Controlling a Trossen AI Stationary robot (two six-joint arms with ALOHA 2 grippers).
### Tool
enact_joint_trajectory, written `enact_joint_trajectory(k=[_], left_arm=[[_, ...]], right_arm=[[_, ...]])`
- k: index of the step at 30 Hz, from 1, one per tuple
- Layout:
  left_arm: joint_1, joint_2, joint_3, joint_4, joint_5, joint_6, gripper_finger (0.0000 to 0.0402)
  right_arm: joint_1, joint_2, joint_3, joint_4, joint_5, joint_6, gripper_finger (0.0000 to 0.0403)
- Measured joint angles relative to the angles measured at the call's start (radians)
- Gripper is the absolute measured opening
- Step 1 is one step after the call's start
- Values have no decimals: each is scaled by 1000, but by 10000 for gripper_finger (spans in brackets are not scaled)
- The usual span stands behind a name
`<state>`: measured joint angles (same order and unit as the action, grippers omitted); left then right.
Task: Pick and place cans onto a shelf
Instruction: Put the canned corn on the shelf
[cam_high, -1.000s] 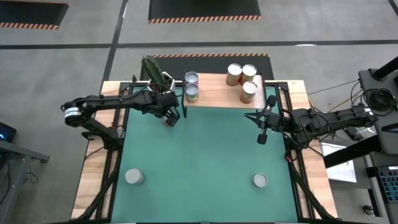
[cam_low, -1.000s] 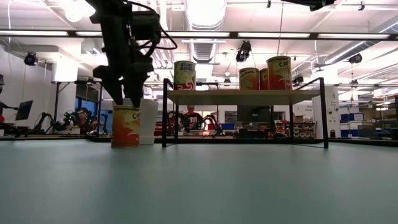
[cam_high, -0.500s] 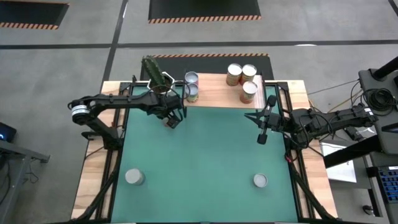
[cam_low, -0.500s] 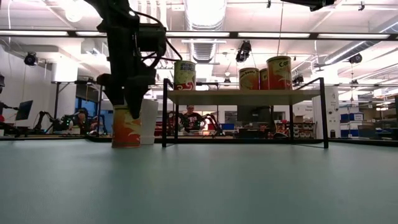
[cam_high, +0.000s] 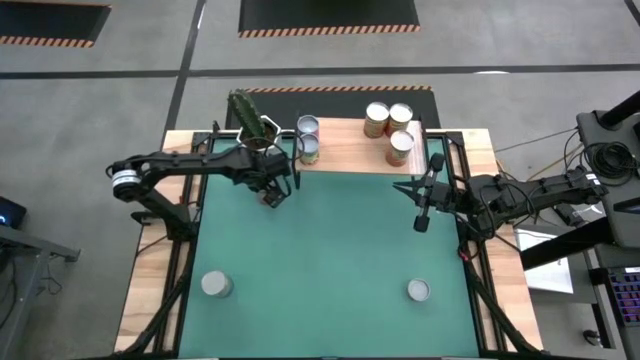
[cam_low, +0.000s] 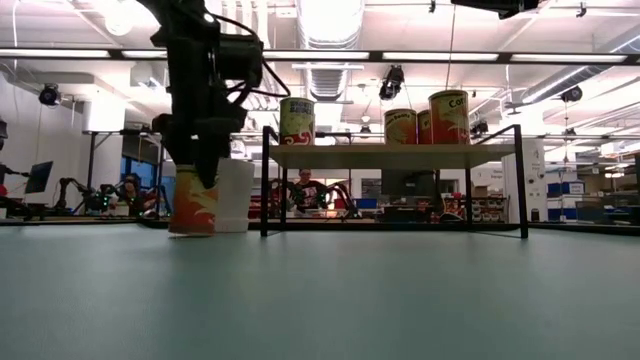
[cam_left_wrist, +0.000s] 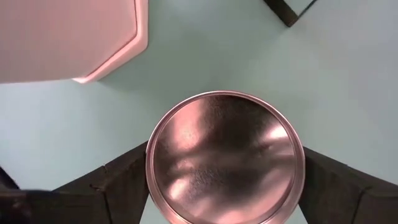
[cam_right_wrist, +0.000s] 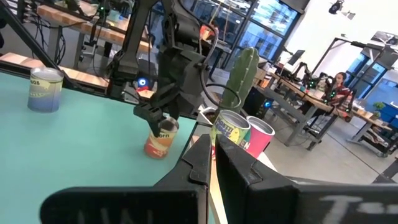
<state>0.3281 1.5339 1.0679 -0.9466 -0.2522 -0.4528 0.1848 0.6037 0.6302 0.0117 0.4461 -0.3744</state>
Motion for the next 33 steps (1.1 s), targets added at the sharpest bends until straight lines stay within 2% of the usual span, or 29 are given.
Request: enact_joint_trajectory(k=[3,8,16,23,33], left_arm=[[-8,-17,17,-54,21,39,308],[-41,-29,101,-161,131,102,308],[-198,-28,268,-235,293,227,308],[-321,2,417,-116,299,264,308],[-323,129,675,-100,307,421,308]], right_arm=[[0,0,0,0,1,3,13],[0,0,0,0,1,12,13],[0,0,0,-8,1,21,13],[0,0,0,-8,1,23,13],[0,0,0,-8,0,26,13]])
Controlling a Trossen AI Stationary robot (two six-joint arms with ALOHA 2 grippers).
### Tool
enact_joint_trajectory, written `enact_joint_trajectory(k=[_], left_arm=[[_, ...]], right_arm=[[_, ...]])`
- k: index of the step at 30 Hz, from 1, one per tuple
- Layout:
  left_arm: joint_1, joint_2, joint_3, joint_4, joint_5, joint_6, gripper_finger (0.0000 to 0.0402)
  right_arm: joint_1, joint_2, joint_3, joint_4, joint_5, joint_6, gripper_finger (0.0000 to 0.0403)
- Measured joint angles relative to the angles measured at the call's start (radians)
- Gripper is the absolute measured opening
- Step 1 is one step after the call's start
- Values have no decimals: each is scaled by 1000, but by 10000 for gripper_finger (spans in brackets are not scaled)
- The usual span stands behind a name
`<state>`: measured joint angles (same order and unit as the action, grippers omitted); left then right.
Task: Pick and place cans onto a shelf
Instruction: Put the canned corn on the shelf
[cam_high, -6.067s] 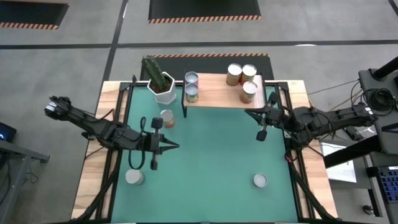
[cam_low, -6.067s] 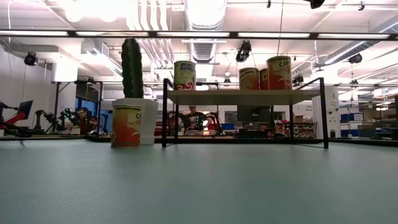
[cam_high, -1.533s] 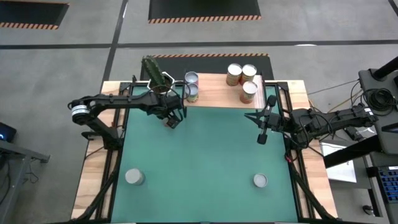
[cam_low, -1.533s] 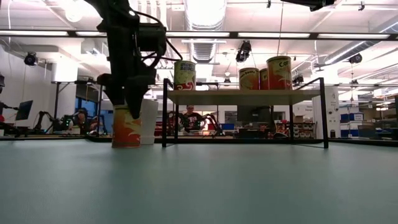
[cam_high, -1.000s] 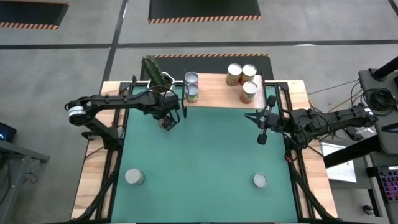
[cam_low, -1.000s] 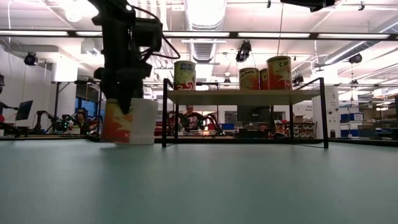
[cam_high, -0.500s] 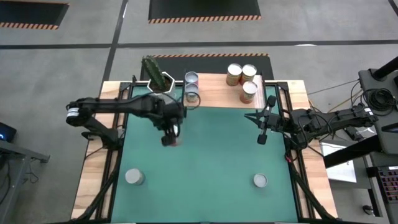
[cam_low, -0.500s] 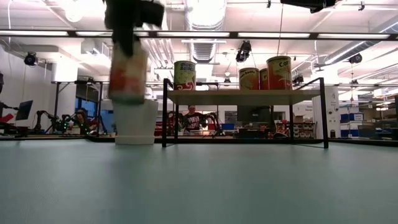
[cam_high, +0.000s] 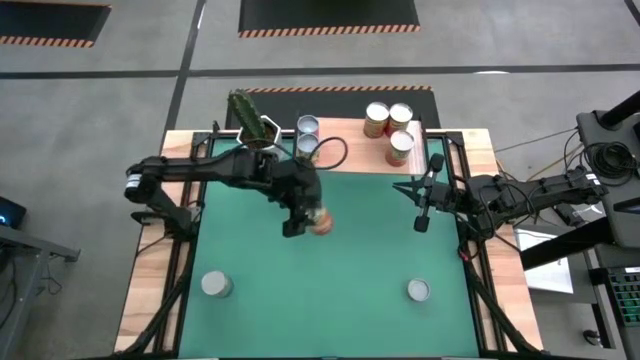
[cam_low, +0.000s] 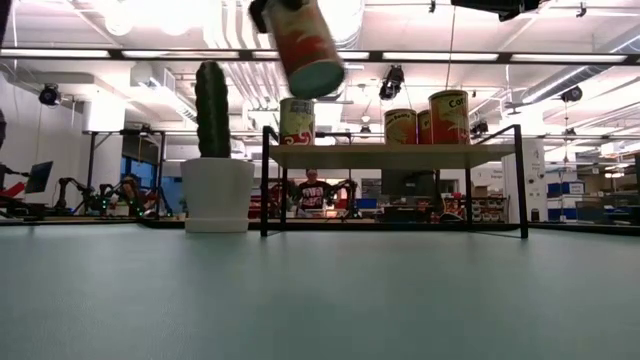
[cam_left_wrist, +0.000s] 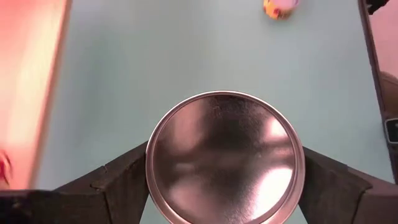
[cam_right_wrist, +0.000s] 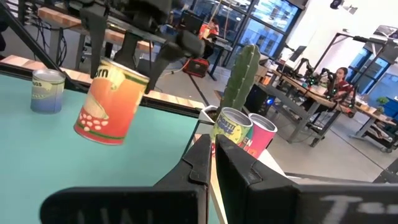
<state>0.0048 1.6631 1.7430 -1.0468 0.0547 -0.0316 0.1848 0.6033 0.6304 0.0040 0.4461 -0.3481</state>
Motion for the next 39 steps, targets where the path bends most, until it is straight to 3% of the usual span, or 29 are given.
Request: enact_joint_trajectory(k=[11,17,23,30,39], left_arm=[[49,231,353,-131,-2,214,308],[79,307,478,-153,-1,315,308],[120,334,522,-92,-10,345,308],[175,353,522,8,-177,309,308],[263,395,522,61,-176,197,308]], right_arm=[[0,0,0,-15,0,0,13],[0,-1,0,-30,0,8,13],[0,-2,0,-30,0,8,13],[0,-10,0,-30,0,9,13],[0,-12,0,-30,0,8,13]])
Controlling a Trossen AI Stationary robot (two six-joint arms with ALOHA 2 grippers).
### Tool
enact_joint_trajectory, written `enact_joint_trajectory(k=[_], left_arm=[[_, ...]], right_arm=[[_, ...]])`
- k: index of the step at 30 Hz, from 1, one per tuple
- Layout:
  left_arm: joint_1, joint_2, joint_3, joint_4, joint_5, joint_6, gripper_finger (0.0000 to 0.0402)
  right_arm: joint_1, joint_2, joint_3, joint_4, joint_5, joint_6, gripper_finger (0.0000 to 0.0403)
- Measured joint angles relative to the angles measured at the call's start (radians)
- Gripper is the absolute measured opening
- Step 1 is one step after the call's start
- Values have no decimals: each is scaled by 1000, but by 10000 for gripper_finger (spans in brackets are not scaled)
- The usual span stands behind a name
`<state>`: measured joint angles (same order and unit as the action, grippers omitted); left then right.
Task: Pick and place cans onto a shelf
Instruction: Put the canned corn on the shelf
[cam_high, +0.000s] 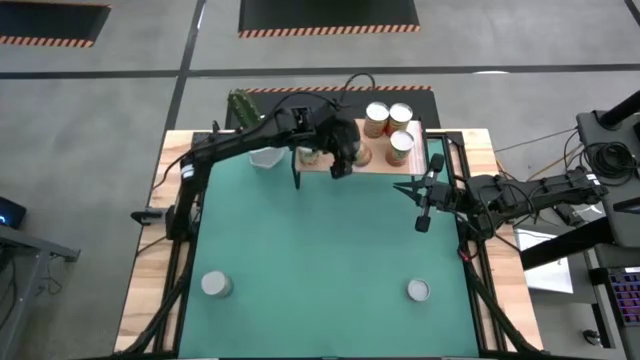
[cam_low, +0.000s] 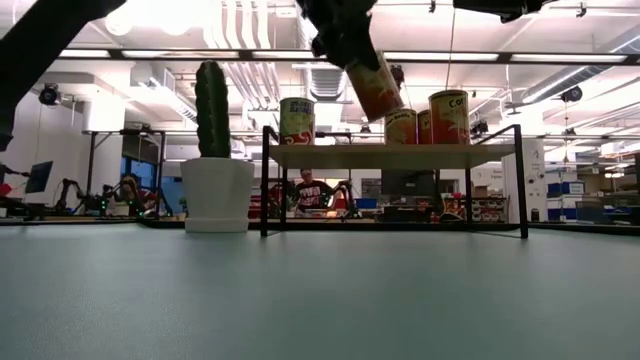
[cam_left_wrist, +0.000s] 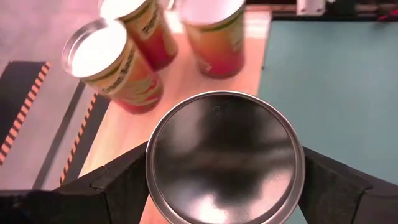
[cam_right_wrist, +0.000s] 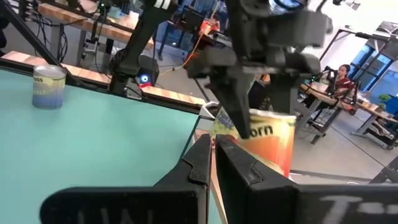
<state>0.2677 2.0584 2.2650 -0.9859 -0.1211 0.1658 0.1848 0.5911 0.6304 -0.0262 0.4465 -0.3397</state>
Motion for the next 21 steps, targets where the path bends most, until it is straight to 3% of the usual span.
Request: enact_joint_trajectory(k=[21], left_arm=[[68,54,-1,18,37,1,308]], right_arm=[[0,0,0,-1,0,0,13]])
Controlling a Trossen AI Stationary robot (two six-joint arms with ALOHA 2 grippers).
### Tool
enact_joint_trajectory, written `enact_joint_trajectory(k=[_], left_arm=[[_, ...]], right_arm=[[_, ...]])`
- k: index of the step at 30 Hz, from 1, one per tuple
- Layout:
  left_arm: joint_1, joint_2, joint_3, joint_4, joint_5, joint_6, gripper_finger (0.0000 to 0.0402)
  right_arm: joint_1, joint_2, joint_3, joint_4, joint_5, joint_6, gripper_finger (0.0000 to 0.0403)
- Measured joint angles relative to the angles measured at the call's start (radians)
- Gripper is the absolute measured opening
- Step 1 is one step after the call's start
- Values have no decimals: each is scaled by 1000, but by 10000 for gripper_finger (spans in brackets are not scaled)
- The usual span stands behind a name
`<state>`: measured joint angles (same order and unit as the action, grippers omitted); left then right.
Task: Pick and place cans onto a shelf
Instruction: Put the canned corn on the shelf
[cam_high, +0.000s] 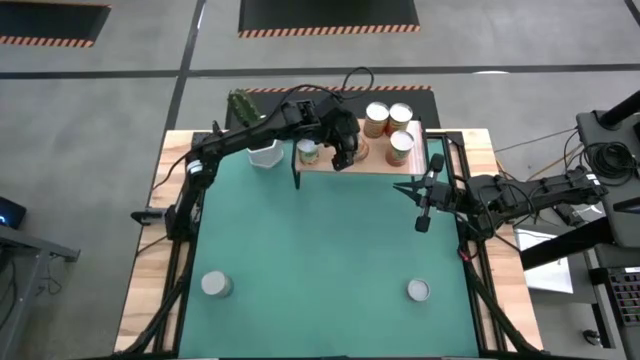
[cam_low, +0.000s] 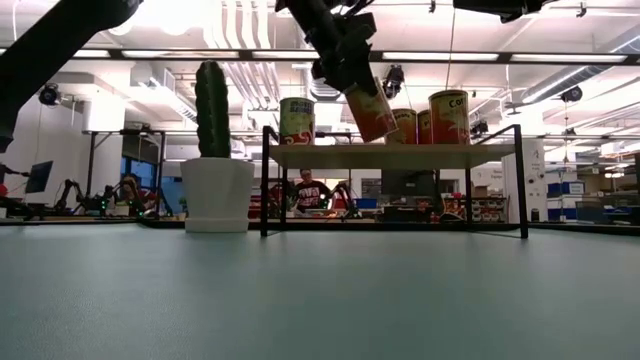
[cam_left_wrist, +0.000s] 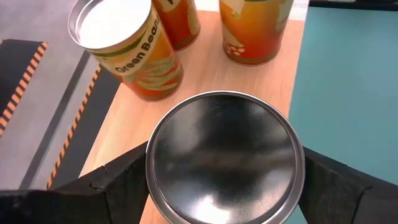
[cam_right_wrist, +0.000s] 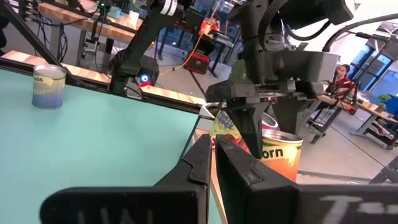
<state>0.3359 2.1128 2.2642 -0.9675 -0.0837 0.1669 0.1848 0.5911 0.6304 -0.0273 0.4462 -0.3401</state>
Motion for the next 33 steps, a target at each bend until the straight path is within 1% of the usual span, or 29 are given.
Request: enact_joint_trajectory(k=[7,13,22,33], left_arm=[[0,0,0,2,3,0,309],[0,0,-1,3,4,0,319],[-1,1,-2,3,5,-7,322],[-5,32,-2,7,12,-15,323]], right_arm=[[0,0,0,0,0,0,13],[0,0,0,0,0,0,13],[0,0,0,-1,0,0,13],[0,0,0,-7,0,0,13]])
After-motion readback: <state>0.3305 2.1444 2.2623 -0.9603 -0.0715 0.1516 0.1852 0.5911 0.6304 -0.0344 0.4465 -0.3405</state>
